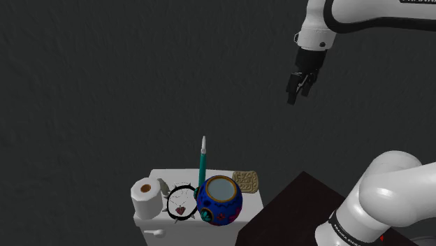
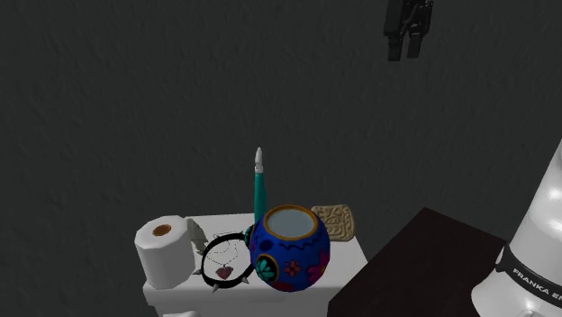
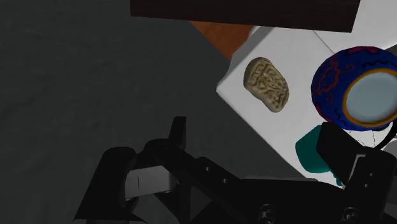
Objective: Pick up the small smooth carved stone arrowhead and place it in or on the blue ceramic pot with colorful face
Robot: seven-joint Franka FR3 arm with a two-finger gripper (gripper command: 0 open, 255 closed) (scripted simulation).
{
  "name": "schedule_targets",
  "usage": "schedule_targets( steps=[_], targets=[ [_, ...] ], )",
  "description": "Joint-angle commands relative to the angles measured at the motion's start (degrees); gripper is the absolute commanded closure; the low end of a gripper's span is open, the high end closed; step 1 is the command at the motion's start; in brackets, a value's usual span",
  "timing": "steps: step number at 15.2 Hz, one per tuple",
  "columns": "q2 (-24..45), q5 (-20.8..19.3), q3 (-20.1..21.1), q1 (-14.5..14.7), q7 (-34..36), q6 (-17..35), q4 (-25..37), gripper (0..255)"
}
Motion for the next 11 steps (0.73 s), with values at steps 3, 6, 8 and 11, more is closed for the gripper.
schedule_targets(
  steps=[3,6,8,11],
  targets=[
    [0.0,1.9,2.8,-0.1,5.1,1.3,-1.8,0],
    [0.9,4.8,7.0,-0.2,12.7,3.4,-3.9,0],
    [2.1,6.8,9.8,-0.2,17.8,5.1,-4.8,0],
    [4.7,9.5,14.1,-0.4,25.3,7.8,-5.4,0]
  ],
)
